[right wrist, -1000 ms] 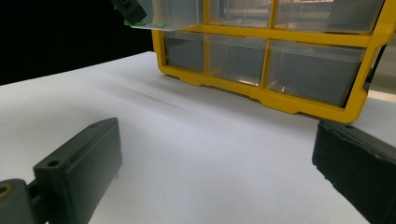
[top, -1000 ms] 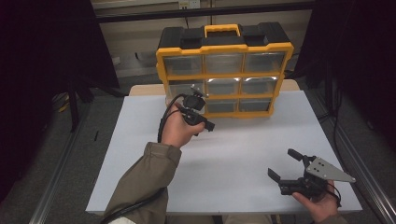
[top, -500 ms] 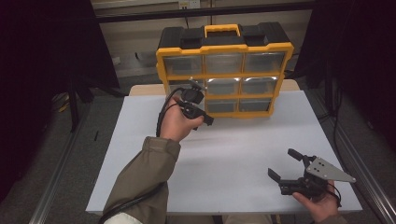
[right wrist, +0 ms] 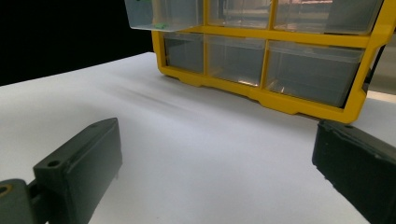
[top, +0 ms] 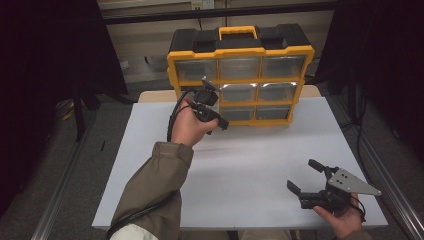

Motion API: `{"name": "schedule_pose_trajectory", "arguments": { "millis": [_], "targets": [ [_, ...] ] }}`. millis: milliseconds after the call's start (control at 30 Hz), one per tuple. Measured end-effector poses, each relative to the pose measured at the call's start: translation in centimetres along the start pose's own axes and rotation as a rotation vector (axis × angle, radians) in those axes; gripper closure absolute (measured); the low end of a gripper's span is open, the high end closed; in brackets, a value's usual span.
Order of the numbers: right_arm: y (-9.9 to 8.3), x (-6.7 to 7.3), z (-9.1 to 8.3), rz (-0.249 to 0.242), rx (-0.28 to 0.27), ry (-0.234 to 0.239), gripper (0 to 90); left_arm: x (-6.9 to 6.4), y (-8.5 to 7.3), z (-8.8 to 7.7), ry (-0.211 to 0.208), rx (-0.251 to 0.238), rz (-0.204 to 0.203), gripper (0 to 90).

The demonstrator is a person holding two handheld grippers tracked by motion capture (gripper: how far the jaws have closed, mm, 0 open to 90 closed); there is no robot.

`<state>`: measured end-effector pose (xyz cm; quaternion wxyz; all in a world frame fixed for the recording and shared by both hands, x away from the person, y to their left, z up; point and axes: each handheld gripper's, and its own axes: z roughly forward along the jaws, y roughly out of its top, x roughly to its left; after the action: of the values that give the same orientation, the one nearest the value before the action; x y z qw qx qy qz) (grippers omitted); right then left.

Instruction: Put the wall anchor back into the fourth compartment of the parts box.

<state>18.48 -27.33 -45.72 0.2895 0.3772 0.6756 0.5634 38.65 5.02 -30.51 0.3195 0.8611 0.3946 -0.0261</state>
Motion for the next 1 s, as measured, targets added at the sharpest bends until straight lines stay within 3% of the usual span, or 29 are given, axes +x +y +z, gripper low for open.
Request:
{"name": "schedule_pose_trajectory", "arguments": {
  "millis": [67,300,700,900,1000],
  "targets": [
    [0.0,0.0,0.0,0.0,0.0,0.0,1.5,0.1,0.2,-0.2,0.005,0.007,0.016,85.0],
    [0.0,0.0,0.0,0.01,-0.005,-0.002,1.5,0.3,0.6,-0.7,0.016,-0.01,-0.003,85.0],
    [0.0,0.0,0.0,0.006,0.0,0.005,1.5,0.5,1.6,-1.6,0.026,-0.021,0.002,85.0],
    [0.0,0.0,0.0,0.003,-0.002,0.003,1.5,0.6,1.9,-1.5,0.024,-0.023,-0.021,85.0],
    [0.0,0.0,0.0,0.004,0.0,0.005,1.5,0.8,2.2,-1.6,0.029,-0.022,-0.008,85.0]
  ]
}}
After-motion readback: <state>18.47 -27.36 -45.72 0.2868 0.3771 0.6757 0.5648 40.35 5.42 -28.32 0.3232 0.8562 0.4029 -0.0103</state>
